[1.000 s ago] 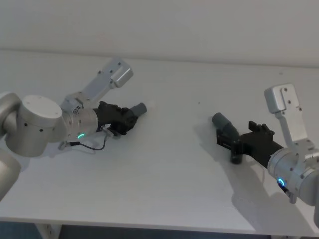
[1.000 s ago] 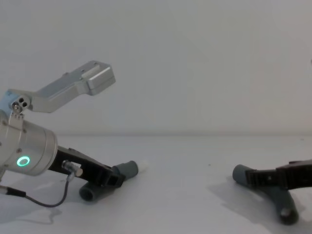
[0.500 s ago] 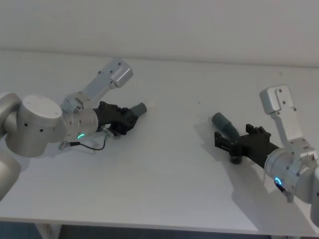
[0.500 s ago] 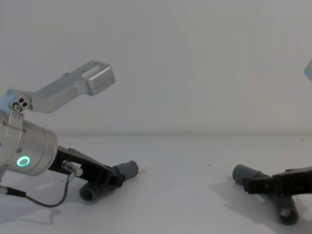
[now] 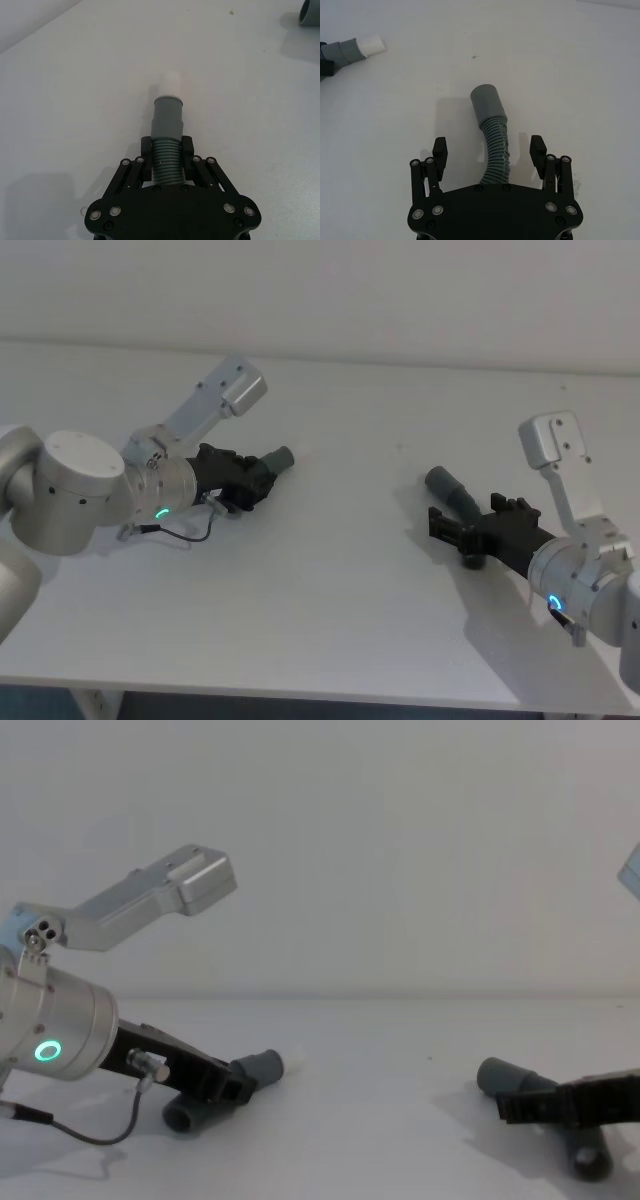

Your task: Use both hands to pick up one end of the pipe from the table, align the ends, and insert them.

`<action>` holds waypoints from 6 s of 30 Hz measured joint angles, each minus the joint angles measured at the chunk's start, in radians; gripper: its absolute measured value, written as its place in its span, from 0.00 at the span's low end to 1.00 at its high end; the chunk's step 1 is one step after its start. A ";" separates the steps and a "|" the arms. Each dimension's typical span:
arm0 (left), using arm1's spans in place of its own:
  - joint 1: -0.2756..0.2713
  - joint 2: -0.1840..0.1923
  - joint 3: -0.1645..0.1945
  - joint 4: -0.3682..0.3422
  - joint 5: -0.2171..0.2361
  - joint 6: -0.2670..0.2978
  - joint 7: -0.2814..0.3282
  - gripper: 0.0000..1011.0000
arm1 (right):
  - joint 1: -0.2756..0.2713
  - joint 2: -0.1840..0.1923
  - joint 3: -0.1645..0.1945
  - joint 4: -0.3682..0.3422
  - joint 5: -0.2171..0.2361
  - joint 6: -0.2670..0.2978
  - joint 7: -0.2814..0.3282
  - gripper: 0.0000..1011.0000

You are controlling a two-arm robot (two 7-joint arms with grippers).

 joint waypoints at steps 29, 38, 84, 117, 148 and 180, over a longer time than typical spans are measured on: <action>0.000 0.000 0.000 0.000 0.000 0.000 0.000 0.33 | -0.002 -0.011 0.006 0.004 -0.002 0.021 0.021 0.60; 0.000 0.000 0.000 0.000 0.000 0.000 0.000 0.33 | -0.003 -0.012 0.006 0.004 -0.003 0.022 0.023 0.29; -0.086 0.034 0.043 -0.035 0.061 -0.122 -0.115 0.33 | 0.005 0.178 -0.018 0.022 -0.032 -0.358 0.305 0.14; -0.122 0.189 0.126 -0.137 0.043 -0.199 -0.350 0.33 | -0.017 0.402 -0.038 0.007 -0.001 -0.628 0.558 0.14; -0.124 0.205 0.172 -0.177 0.030 -0.220 -0.356 0.33 | 0.003 0.419 -0.068 0.002 0.015 -0.601 0.539 0.13; -0.130 0.215 0.195 -0.202 0.047 -0.186 -0.338 0.33 | 0.046 0.414 -0.100 0.033 0.034 -0.565 0.513 0.13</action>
